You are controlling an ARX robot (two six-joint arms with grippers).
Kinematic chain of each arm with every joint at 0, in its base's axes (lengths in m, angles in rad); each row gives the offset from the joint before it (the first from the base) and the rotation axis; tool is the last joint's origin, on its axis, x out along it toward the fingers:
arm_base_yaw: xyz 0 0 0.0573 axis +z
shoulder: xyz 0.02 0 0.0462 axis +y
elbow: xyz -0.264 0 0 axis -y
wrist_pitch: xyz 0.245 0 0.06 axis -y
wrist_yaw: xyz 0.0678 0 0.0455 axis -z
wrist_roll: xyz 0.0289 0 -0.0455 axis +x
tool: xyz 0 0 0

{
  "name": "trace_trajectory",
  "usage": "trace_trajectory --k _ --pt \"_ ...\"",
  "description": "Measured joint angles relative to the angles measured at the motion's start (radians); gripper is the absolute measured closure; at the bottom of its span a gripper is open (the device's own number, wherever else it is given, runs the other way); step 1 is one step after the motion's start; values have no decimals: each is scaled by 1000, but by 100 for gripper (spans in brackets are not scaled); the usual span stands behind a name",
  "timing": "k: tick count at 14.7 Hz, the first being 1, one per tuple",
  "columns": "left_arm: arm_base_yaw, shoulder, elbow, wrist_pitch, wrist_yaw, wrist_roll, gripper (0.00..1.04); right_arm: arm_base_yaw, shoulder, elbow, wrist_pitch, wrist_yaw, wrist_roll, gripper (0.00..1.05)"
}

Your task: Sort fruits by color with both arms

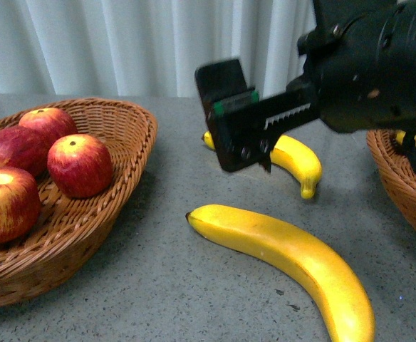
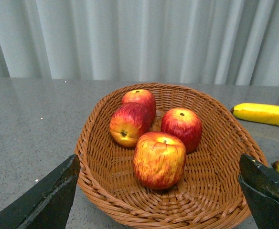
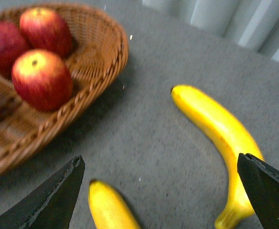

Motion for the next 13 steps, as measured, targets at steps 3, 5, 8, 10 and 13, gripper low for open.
trace_trajectory --k 3,5,8,10,13 --pt "0 0 0 0 0 0 7 3 30 -33 -161 -17 -111 7" --pt "0 0 0 0 0 0 7 -7 30 -50 -199 -24 -148 7" --pt "0 0 0 0 0 0 7 -23 38 -58 -210 -26 -190 7" --pt "0 0 0 0 0 0 7 -23 59 -71 -222 -30 -197 7" --pt "0 0 0 0 0 0 7 -15 90 -95 -216 -29 -222 7"
